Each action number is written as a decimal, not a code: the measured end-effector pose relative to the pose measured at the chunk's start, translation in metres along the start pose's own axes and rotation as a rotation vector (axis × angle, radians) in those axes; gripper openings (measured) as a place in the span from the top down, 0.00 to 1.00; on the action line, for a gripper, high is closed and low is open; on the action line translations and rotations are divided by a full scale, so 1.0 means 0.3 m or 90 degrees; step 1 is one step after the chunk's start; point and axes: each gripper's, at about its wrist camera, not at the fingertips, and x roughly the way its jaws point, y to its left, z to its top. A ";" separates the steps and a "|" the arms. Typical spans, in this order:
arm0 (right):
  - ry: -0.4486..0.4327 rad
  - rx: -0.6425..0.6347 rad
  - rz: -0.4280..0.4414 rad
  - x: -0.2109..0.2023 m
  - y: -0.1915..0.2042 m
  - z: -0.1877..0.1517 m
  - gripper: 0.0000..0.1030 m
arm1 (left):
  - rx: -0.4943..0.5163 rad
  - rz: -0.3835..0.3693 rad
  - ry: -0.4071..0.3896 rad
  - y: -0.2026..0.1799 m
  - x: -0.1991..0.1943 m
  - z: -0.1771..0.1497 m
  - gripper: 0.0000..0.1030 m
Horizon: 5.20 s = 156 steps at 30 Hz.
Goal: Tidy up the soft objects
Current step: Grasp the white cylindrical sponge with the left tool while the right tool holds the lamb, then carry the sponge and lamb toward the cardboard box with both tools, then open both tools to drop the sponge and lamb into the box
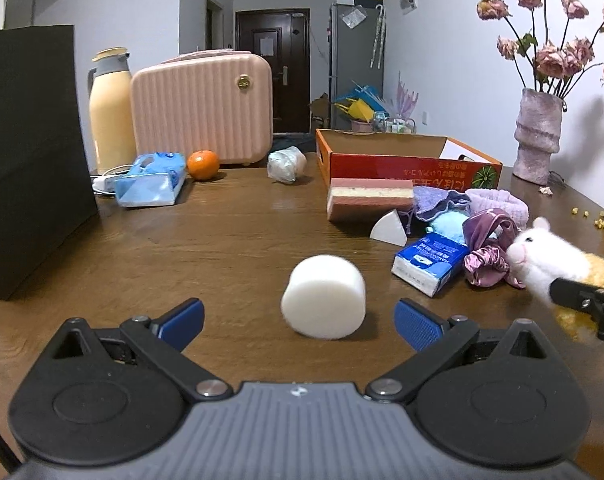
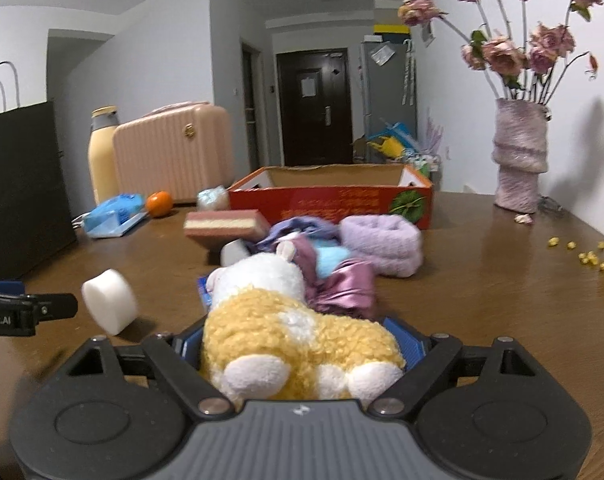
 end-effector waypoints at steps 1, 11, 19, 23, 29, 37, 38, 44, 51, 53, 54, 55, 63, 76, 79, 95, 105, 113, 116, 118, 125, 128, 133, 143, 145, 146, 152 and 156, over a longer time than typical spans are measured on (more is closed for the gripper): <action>-0.004 0.000 -0.005 0.002 -0.013 0.005 0.14 | 0.003 0.002 0.003 -0.009 0.013 0.007 0.00; -0.044 0.017 -0.022 0.038 -0.097 0.034 0.14 | 0.001 0.025 0.024 -0.049 0.151 0.049 0.00; -0.054 0.036 -0.013 0.046 -0.118 0.024 0.14 | -0.018 0.025 0.028 -0.042 0.212 0.058 0.07; -0.053 0.035 -0.014 0.046 -0.114 0.018 0.14 | -0.023 0.013 0.051 -0.036 0.237 0.058 0.32; -0.046 0.029 -0.021 0.058 -0.109 0.015 0.14 | -0.053 -0.019 0.072 -0.006 0.258 0.050 0.43; -0.047 0.027 -0.034 0.067 -0.101 0.016 0.14 | -0.073 -0.026 0.069 0.015 0.253 0.050 0.44; -0.046 0.027 -0.036 0.069 -0.101 0.016 0.14 | -0.074 -0.025 0.068 0.015 0.253 0.050 0.44; -0.043 0.029 -0.044 0.074 -0.104 0.017 0.14 | -0.080 -0.023 0.066 0.021 0.256 0.053 0.44; -0.045 0.022 -0.054 0.073 -0.094 0.022 0.14 | -0.080 -0.020 0.056 0.020 0.248 0.054 0.44; -0.051 0.017 -0.056 0.069 -0.092 0.027 0.14 | -0.078 -0.018 0.053 0.019 0.243 0.058 0.45; -0.054 0.016 -0.058 0.067 -0.090 0.031 0.14 | -0.075 -0.019 0.050 0.016 0.237 0.061 0.45; -0.057 0.014 -0.060 0.066 -0.090 0.037 0.14 | -0.072 -0.019 0.044 0.013 0.230 0.065 0.45; -0.083 -0.020 -0.061 0.061 -0.111 0.113 0.14 | -0.069 -0.025 -0.004 -0.013 0.194 0.141 0.45; -0.107 -0.047 -0.070 0.135 -0.170 0.221 0.14 | -0.043 -0.044 -0.054 -0.098 0.208 0.261 0.45; -0.113 -0.051 -0.070 0.160 -0.175 0.243 0.14 | -0.042 -0.046 -0.061 -0.111 0.223 0.291 0.45; -0.131 -0.041 -0.057 0.325 -0.190 0.354 0.14 | -0.064 -0.065 -0.094 -0.159 0.345 0.421 0.45; -0.151 -0.046 -0.050 0.435 -0.198 0.445 0.14 | -0.072 -0.056 -0.113 -0.160 0.442 0.512 0.45; -0.157 -0.050 -0.048 0.520 -0.205 0.499 0.14 | -0.065 -0.058 -0.133 -0.183 0.526 0.582 0.45; -0.153 -0.051 -0.047 0.556 -0.211 0.518 0.14 | -0.059 -0.057 -0.131 -0.194 0.562 0.598 0.45; -0.148 -0.053 -0.048 0.583 -0.211 0.529 0.14 | -0.057 -0.056 -0.129 -0.201 0.586 0.610 0.45; -0.138 -0.055 -0.052 0.653 -0.217 0.560 0.14 | -0.050 -0.054 -0.133 -0.229 0.659 0.653 0.45; -0.136 -0.056 -0.056 0.686 -0.221 0.583 0.14 | -0.052 -0.052 -0.135 -0.240 0.691 0.680 0.45; -0.126 -0.056 -0.063 0.751 -0.230 0.624 0.14 | -0.050 -0.044 -0.136 -0.250 0.743 0.714 0.45; -0.087 -0.056 -0.081 0.861 -0.242 0.685 0.14 | -0.033 -0.016 -0.110 -0.288 0.839 0.751 0.44; -0.072 -0.059 -0.082 0.883 -0.240 0.693 0.13 | -0.030 -0.008 -0.102 -0.294 0.861 0.758 0.45; -0.066 -0.061 -0.083 0.895 -0.238 0.694 0.13 | -0.030 -0.004 -0.097 -0.295 0.873 0.762 0.44; -0.019 -0.074 -0.091 0.971 -0.228 0.688 0.13 | -0.040 0.018 -0.068 -0.280 0.957 0.777 0.44; 0.001 -0.074 -0.098 1.012 -0.226 0.680 0.12 | -0.045 0.033 -0.038 -0.265 1.023 0.779 0.44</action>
